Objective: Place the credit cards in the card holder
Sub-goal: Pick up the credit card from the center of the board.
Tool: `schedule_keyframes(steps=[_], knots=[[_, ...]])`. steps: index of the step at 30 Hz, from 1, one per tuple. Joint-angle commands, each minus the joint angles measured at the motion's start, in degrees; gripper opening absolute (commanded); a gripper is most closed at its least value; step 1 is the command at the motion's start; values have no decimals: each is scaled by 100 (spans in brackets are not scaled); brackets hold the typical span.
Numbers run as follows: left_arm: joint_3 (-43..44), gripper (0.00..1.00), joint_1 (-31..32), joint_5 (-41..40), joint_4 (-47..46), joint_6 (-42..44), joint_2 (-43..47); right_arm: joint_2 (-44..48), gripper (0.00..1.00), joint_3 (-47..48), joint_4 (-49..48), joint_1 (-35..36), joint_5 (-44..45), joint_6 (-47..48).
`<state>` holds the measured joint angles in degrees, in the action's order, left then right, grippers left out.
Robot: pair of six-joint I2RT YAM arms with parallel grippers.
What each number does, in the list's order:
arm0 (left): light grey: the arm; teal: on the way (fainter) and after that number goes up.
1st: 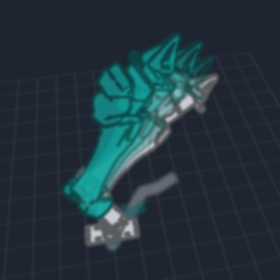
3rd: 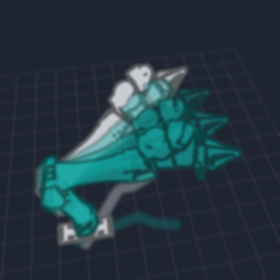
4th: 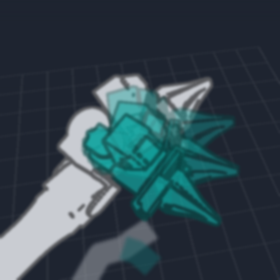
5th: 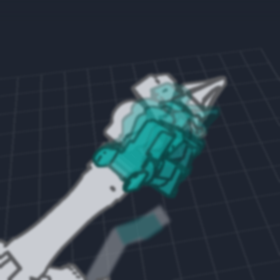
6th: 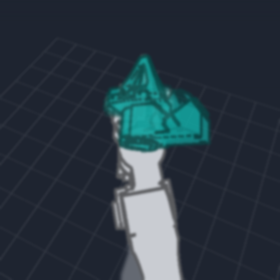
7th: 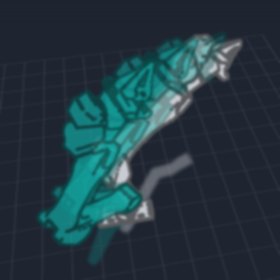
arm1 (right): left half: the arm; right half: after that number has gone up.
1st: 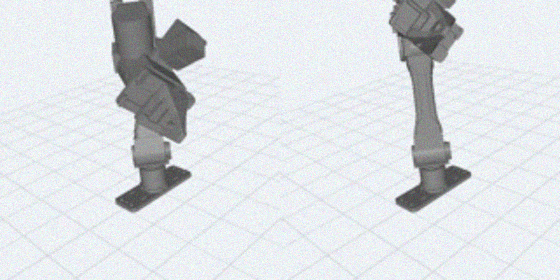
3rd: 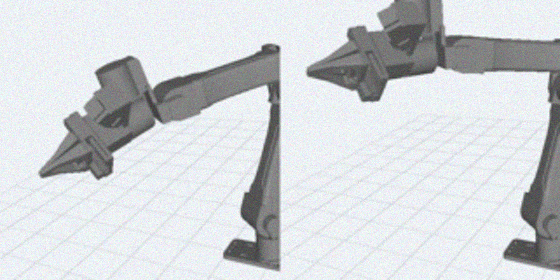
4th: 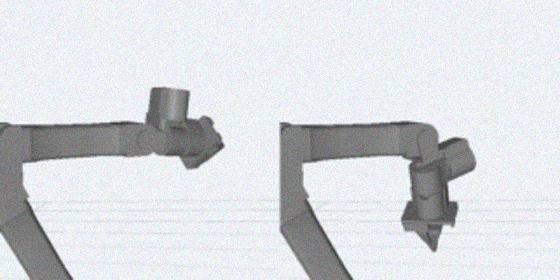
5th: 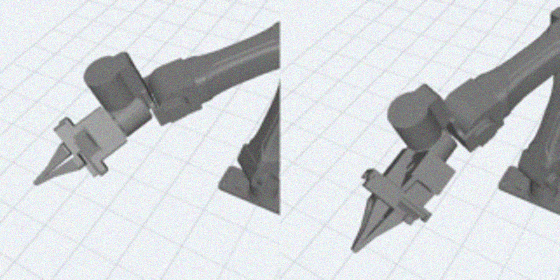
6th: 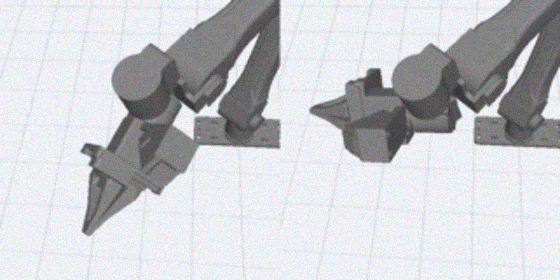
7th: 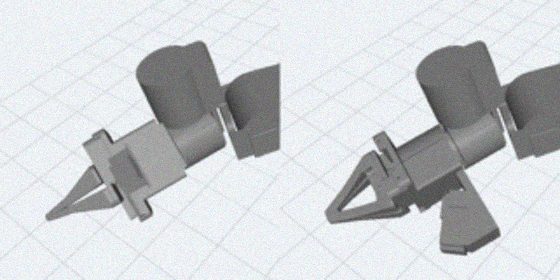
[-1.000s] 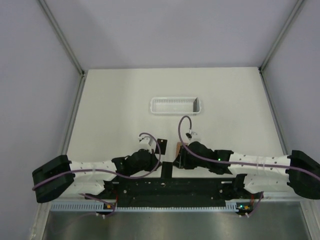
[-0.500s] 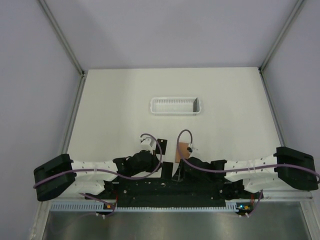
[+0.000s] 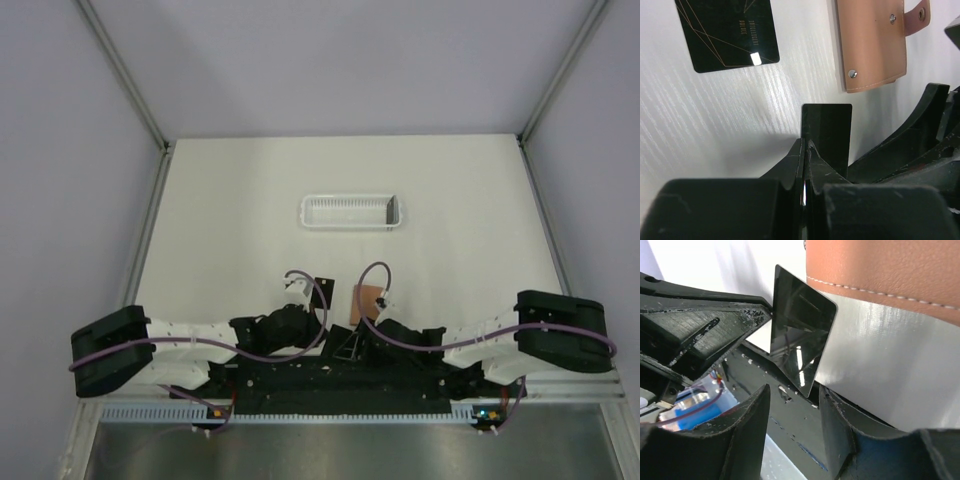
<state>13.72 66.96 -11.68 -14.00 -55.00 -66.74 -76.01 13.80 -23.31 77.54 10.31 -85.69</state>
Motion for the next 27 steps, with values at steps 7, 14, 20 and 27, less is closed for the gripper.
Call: schedule_keyframes(steps=[7, 14, 20, 27], knots=[[-211, 0, 212, -106, 451, -283, -146, -731, 25, -360, -1341, 68, 427, -483], [-264, 0, 221, -325, 784, -476, 248, -232, 0, -414, -1098, 68, 709, -301], [43, 29, 212, -1203, 2293, -731, 1722, 1060, 0, 402, 939, 86, 894, 771], [447, 74, -42, -1848, 3272, -39, 4078, 2019, 0, 1054, 2173, -404, 414, 2362]])
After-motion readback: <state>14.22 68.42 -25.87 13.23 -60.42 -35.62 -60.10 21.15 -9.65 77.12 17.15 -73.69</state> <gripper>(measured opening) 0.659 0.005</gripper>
